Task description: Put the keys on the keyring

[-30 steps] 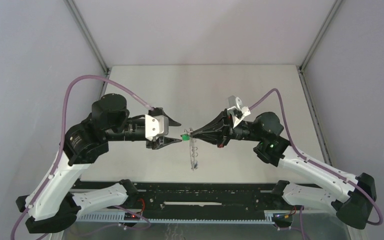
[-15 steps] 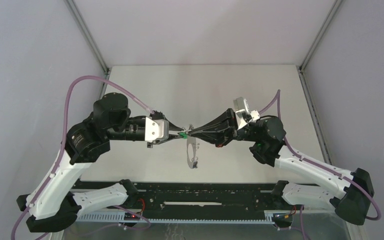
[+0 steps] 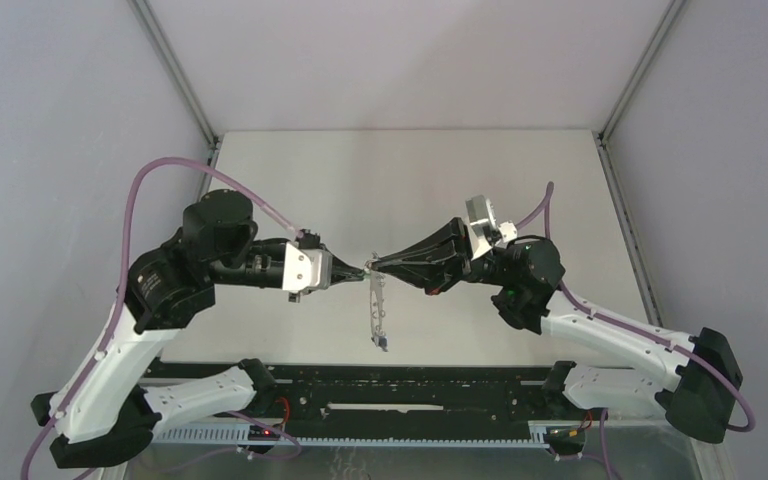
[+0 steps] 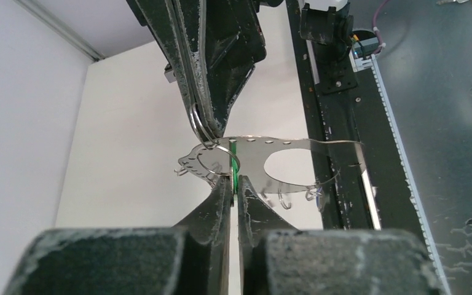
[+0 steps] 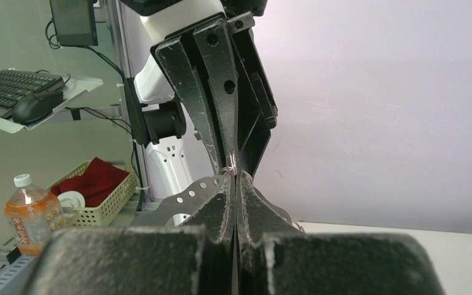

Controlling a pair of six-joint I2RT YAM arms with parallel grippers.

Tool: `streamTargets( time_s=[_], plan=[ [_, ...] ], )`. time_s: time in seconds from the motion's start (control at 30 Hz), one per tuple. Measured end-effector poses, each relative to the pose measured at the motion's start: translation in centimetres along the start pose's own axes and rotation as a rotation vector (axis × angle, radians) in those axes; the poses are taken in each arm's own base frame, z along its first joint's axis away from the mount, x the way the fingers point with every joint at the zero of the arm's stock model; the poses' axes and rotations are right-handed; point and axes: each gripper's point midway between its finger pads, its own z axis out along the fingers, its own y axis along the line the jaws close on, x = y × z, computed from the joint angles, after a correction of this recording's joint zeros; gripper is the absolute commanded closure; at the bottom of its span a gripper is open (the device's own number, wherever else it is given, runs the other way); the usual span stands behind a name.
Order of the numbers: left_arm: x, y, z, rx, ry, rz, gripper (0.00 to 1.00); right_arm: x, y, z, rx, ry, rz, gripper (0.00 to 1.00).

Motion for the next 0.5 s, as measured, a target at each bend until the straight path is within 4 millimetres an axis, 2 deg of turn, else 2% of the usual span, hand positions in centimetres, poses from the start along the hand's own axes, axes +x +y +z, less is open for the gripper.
streamTargets(
  time_s=[0.07, 0.13, 0.3, 0.5],
  plan=[
    [0.0, 0.0, -0.2, -0.003, 0.002, 0.019, 0.57, 0.0, 0.0, 0.1, -0.001, -0.004, 0.010, 1.00],
    [0.2, 0.1, -0.4, -0.012, 0.012, 0.036, 0.47, -0.1, -0.1, 0.1, 0.001, -0.011, 0.012, 1.00],
    [0.6, 0.8, -0.8, -0.061, 0.039, 0.054, 0.44, 0.0, -0.2, 0.1, 0.009, -0.013, 0.025, 1.00],
    [0.2, 1.5, -1.3, -0.109, 0.038, 0.045, 0.48, 0.3, -0.3, 0.1, 0.011, -0.006, 0.032, 1.00]
  ],
)
